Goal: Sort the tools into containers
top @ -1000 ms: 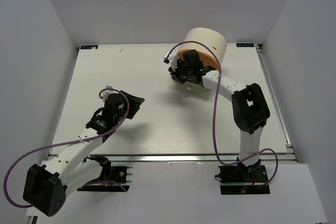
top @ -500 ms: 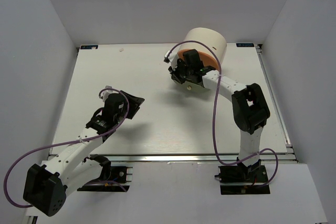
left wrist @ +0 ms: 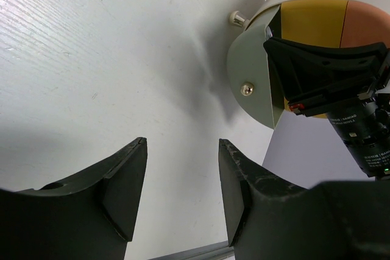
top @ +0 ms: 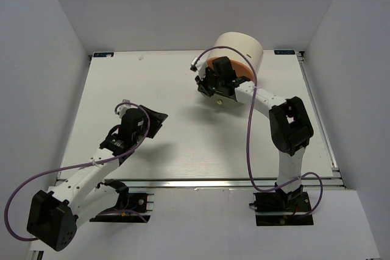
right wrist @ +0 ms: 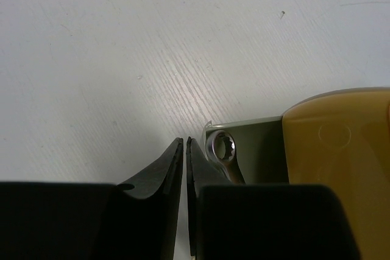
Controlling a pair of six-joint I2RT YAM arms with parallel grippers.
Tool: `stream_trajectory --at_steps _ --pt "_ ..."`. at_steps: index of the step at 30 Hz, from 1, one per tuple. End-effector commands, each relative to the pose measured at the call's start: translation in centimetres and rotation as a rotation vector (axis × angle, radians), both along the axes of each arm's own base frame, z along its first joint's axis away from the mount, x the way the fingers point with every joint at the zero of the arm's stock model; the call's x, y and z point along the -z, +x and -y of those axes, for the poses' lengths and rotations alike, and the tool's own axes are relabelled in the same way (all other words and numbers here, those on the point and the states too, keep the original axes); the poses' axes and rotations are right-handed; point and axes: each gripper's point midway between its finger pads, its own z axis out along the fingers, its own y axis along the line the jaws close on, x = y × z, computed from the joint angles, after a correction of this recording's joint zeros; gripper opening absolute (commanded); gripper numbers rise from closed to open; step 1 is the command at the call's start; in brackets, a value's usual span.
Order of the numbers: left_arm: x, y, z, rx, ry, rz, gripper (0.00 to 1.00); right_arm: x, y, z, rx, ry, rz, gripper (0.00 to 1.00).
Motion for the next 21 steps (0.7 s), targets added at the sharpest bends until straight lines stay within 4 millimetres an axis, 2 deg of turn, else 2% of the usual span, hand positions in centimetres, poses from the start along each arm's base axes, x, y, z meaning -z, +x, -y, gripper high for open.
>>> stream_trajectory --at_steps 1,21 --pt "0.3 0.0 -0.3 -0.01 0.008 -0.005 0.6 -4.5 1.1 -1.1 0.0 0.08 0.089 0.11" --pt "0.4 0.0 -0.3 -0.006 0.007 -0.009 0.6 -2.3 2.6 0.2 0.085 0.007 0.087 0.08"
